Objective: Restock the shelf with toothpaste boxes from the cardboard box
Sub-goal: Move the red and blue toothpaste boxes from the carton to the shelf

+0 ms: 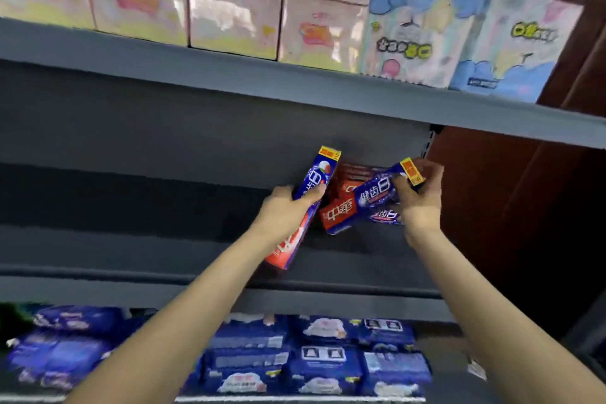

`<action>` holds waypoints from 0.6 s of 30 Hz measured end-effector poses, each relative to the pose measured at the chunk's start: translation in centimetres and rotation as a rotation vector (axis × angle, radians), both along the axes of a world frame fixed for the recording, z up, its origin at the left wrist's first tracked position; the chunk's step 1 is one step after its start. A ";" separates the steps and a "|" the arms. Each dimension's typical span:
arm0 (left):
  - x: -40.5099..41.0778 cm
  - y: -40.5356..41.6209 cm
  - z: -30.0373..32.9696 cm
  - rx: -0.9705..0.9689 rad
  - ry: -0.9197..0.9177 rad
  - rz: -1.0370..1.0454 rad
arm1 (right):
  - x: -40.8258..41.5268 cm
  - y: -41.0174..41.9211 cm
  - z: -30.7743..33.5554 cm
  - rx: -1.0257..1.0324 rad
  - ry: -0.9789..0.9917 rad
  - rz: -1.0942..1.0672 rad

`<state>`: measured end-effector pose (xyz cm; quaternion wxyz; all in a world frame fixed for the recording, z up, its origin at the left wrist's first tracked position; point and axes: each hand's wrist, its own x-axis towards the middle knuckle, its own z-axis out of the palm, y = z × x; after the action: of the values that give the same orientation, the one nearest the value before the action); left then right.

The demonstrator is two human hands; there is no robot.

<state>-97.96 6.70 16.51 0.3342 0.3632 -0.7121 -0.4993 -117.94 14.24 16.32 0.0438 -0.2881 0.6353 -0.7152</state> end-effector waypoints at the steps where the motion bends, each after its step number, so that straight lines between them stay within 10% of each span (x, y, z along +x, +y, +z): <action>1: -0.9 0.2 0.2 0.033 0.010 0.013 | -1.3 -0.1 -0.4 0.009 0.010 0.008; 18: -7.8 2.2 1.9 -0.291 -0.285 0.060 | -11.7 3.4 -4.1 0.642 0.530 0.215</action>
<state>-105.76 8.89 18.38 0.2936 0.3990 -0.8057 -0.3247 -129.64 17.60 12.24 0.0406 -0.4982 0.7813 -0.3737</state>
